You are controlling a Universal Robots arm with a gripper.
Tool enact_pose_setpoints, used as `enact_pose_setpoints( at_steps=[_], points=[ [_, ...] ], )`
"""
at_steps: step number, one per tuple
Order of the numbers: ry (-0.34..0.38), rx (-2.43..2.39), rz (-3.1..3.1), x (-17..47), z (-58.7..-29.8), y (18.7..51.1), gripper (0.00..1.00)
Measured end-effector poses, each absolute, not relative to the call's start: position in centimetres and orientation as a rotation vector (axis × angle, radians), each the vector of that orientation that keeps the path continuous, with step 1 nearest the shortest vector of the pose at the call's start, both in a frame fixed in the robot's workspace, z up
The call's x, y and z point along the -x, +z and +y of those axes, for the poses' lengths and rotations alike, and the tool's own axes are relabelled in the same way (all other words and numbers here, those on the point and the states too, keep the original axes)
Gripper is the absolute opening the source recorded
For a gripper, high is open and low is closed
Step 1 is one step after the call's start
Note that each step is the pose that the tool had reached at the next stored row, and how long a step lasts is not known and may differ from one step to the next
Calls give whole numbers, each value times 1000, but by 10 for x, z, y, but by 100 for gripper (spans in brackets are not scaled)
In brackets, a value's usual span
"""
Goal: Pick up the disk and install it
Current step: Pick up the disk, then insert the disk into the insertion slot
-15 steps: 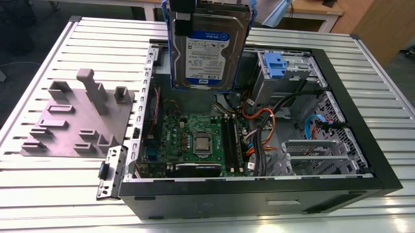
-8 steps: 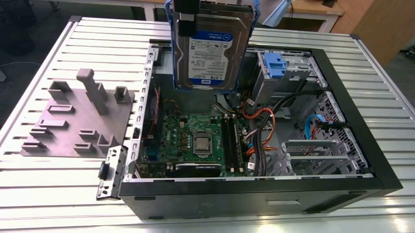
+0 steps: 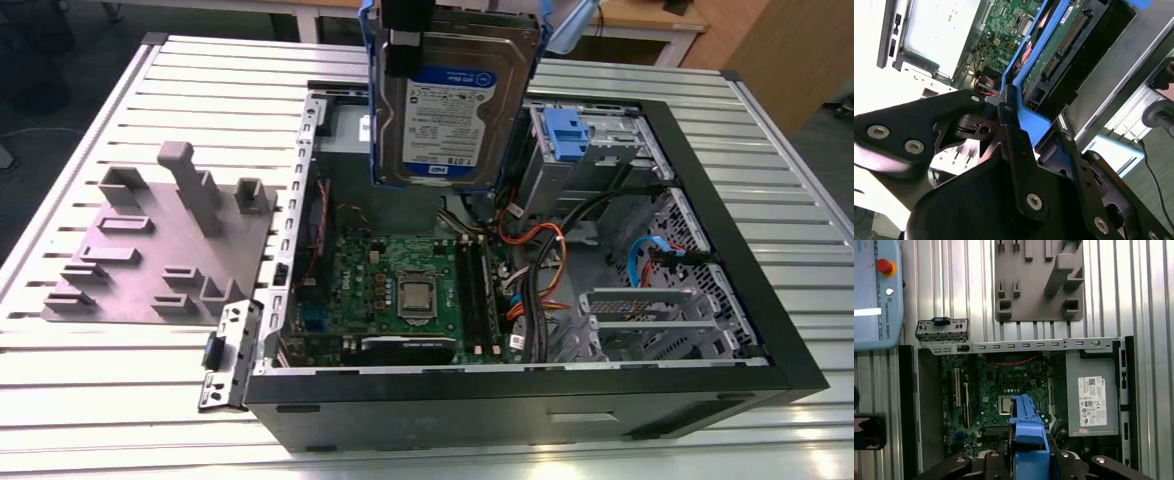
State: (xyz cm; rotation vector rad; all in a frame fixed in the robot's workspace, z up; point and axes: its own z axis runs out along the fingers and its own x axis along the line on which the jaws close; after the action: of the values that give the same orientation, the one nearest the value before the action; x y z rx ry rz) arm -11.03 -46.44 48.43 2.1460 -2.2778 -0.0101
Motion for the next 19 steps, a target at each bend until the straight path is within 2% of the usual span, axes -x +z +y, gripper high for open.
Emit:
enact_pose_setpoints(
  at_steps=[19],
  points=[
    [-10,-2146,-2278,108,-468,484,36]
  ],
)
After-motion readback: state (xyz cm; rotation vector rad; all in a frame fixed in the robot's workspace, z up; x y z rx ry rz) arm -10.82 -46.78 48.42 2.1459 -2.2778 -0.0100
